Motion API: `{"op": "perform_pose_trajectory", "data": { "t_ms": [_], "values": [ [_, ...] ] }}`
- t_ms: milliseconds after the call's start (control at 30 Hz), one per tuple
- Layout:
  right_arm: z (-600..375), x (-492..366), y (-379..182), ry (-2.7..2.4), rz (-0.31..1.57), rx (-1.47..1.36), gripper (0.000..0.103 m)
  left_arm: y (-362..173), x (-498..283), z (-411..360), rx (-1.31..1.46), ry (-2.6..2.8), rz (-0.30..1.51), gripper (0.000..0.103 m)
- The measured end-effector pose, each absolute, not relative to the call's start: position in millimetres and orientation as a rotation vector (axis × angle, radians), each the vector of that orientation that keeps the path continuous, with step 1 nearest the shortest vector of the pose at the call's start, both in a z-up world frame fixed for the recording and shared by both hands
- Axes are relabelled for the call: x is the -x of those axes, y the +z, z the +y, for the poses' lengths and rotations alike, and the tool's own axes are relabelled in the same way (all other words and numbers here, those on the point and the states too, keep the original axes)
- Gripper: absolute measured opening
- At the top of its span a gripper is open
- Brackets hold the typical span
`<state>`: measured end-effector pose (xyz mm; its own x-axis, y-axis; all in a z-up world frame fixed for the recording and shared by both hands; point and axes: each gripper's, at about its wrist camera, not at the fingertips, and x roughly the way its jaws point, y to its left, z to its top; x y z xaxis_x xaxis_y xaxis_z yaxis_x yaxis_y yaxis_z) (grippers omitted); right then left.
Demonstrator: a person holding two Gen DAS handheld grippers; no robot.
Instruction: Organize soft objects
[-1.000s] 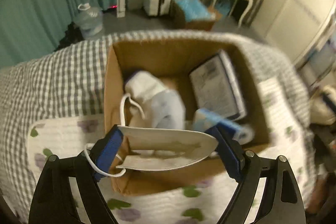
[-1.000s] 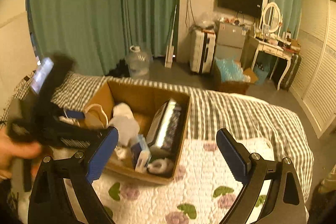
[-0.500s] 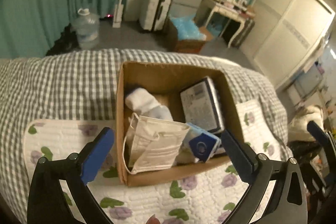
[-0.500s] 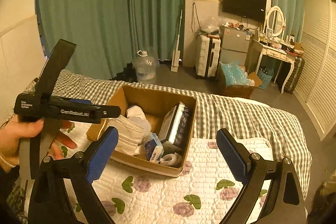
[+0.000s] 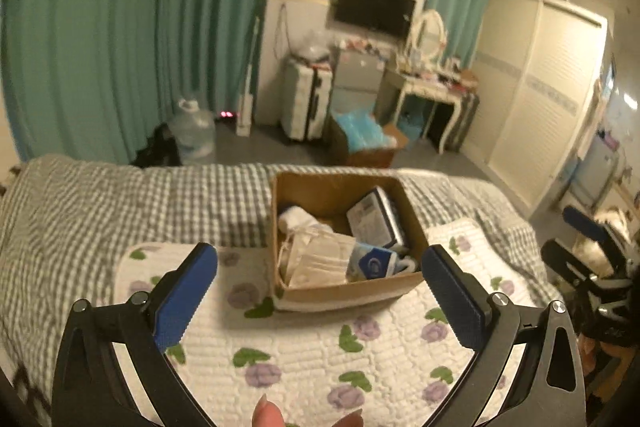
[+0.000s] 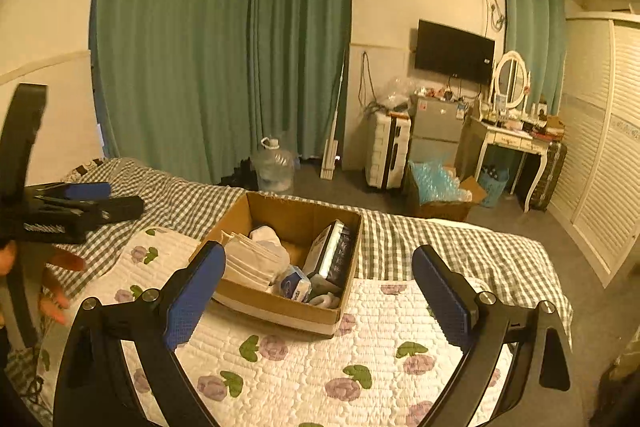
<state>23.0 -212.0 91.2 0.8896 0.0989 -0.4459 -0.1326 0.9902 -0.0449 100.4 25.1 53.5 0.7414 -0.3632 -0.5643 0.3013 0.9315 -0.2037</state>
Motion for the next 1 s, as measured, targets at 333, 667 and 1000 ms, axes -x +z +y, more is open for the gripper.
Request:
{"op": "perform_pose_trajectory", "data": {
  "t_ms": [333,667,1000],
  "values": [
    [-204,31,66,0.087,0.399,0.111,0.103,27,-38,29,0.006,-0.226,0.498,0.103],
    [-186,34,20,0.089,0.435,0.139,0.103,-21,-13,15,-0.057,-0.197,0.451,0.103],
    [-186,26,8,0.068,0.471,0.097,0.103,-23,-6,14,-0.041,-0.195,0.453,0.103]
  ]
}}
